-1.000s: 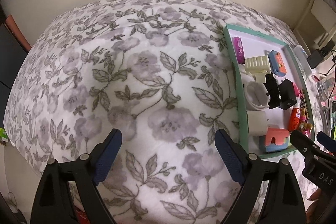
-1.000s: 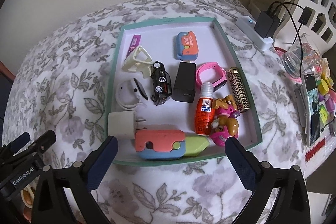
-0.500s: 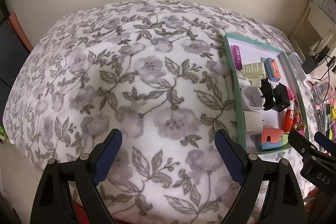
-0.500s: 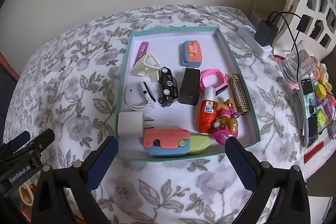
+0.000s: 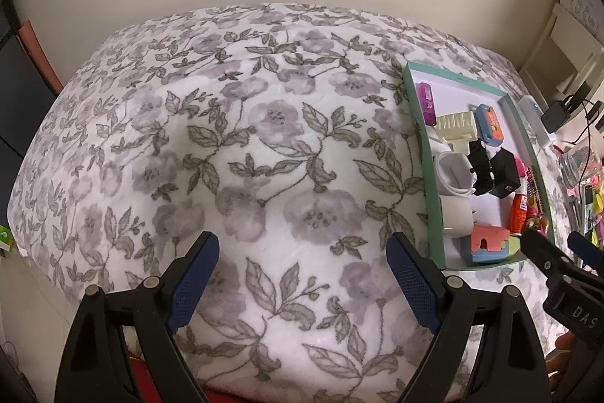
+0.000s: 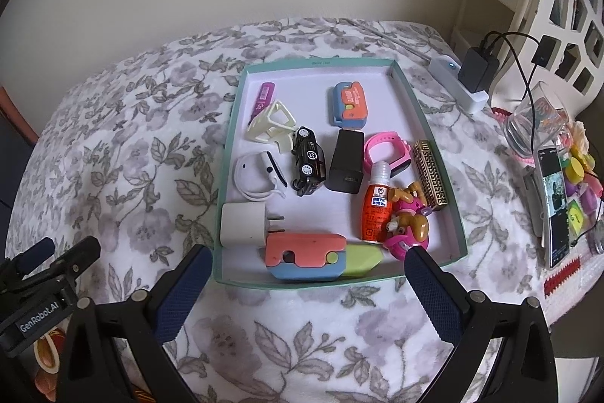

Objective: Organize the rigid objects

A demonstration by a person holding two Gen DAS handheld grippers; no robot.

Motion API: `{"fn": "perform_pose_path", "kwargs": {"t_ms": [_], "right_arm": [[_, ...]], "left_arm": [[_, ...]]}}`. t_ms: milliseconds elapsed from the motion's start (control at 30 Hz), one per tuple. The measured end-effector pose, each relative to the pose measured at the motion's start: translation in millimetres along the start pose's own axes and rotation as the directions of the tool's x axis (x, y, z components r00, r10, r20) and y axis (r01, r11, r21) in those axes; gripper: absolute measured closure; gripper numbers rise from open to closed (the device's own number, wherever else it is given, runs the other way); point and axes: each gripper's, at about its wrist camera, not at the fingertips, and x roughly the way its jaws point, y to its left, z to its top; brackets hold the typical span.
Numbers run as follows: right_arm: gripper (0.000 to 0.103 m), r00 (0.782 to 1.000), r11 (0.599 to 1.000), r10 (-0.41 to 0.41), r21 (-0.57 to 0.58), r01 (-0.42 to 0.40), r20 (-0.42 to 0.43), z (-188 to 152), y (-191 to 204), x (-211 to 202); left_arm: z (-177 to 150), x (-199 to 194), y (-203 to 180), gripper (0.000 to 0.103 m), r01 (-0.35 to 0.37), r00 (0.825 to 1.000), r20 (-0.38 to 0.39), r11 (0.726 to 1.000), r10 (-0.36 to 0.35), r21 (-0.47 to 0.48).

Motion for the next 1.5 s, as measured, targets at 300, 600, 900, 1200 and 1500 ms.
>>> {"fn": "perform_pose_path", "kwargs": {"t_ms": [300,600,900,1200,1500], "right_arm": [[0.0,1.0,1.0,-0.001,-0.009,0.001,0.016,1.4,1.1,-2.5],[0.0,1.0,1.0,-0.007,-0.021,0.007,0.018,3.0,1.4,-2.4],[0.0,1.0,0.999,-0.012,-0.032,0.013,0.021,3.1,3.2,-2.1],[0.0,1.0,0.999,-0.011,-0.043,0.012,0.024,4.1,3.7,-1.5],[0.0,1.0,0.999,-0.014,-0.046,0.015,0.023,4.2,5.8,-0.8]], "left_arm": [[0.5,-3.3,-4.0,0.012,-0.013,1.0,0.017,1.0,0.013,0.021],[1.3,1.4,0.6,0.012,-0.018,1.0,-0.001,1.0,0.018,0.005],[1.8,3.4,1.4,0.012,-0.021,1.0,-0.008,1.0,0.021,0.004],[2.6,3.4,2.0,0.012,-0.021,1.0,-0.005,1.0,0.021,0.003],[3.3,2.8,2.0,0.012,-0.024,1.0,0.001,1.0,0.024,-0.003]]}}
